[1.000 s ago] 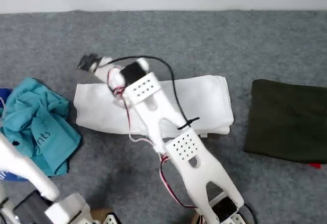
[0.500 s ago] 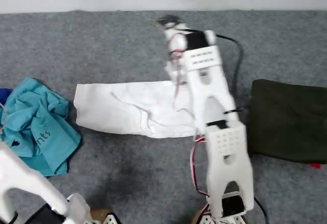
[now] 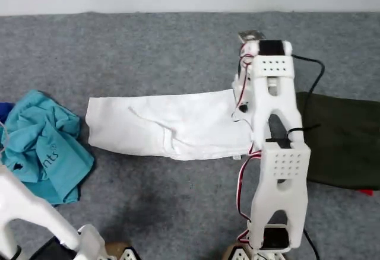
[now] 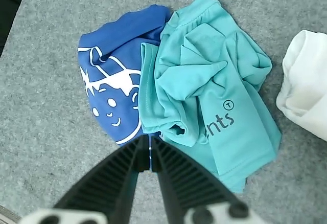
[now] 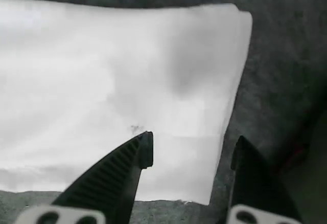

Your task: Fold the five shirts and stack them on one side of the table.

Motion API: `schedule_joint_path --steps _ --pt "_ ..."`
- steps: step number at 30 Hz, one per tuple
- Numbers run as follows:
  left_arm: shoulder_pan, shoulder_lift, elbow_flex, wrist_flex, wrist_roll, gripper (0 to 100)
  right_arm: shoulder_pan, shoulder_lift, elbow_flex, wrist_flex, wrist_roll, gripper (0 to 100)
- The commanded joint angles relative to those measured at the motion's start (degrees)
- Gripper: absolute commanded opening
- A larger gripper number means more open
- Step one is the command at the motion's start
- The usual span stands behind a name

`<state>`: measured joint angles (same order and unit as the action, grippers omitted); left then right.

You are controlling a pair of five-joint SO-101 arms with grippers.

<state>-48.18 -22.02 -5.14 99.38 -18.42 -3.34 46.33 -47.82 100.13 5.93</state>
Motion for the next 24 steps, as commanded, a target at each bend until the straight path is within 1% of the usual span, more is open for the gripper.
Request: schedule_joint_path --steps 1,5,8,12,15,19,21,24 --pt "-0.09 -1.58 -0.22 1.14 -0.62 2 0.84 1.45 -0.53 -0.31 -0.62 25.8" --pt "-0.09 -1.58 -0.22 1.14 -0.53 2 -0.66 5.23 -0.53 -0.31 -0.88 25.7" --pt "-0.09 -1.58 -0.22 1.14 -0.44 2 -2.51 8.22 -0.53 -0.31 -3.43 25.7" --pt "-0.09 -1.58 -0.22 1.14 -0.35 2 -3.65 11.3 -0.53 -0.31 -4.4 25.1" --pt "-0.09 -1.58 -0.22 1.14 -0.35 2 -3.21 11.82 -0.62 -0.31 -3.69 17.5" --pt "-0.09 -1.58 -0.22 1.14 -0.35 2 -2.51 10.59 -0.62 0.04 0.18 5.1" --pt "-0.09 -1.58 -0.22 1.14 -0.35 2 -1.27 8.92 -0.62 0.31 0.44 1.5" --pt "-0.09 -1.58 -0.22 1.05 -0.35 2 1.1 5.58 -0.62 0.48 3.34 1.0"
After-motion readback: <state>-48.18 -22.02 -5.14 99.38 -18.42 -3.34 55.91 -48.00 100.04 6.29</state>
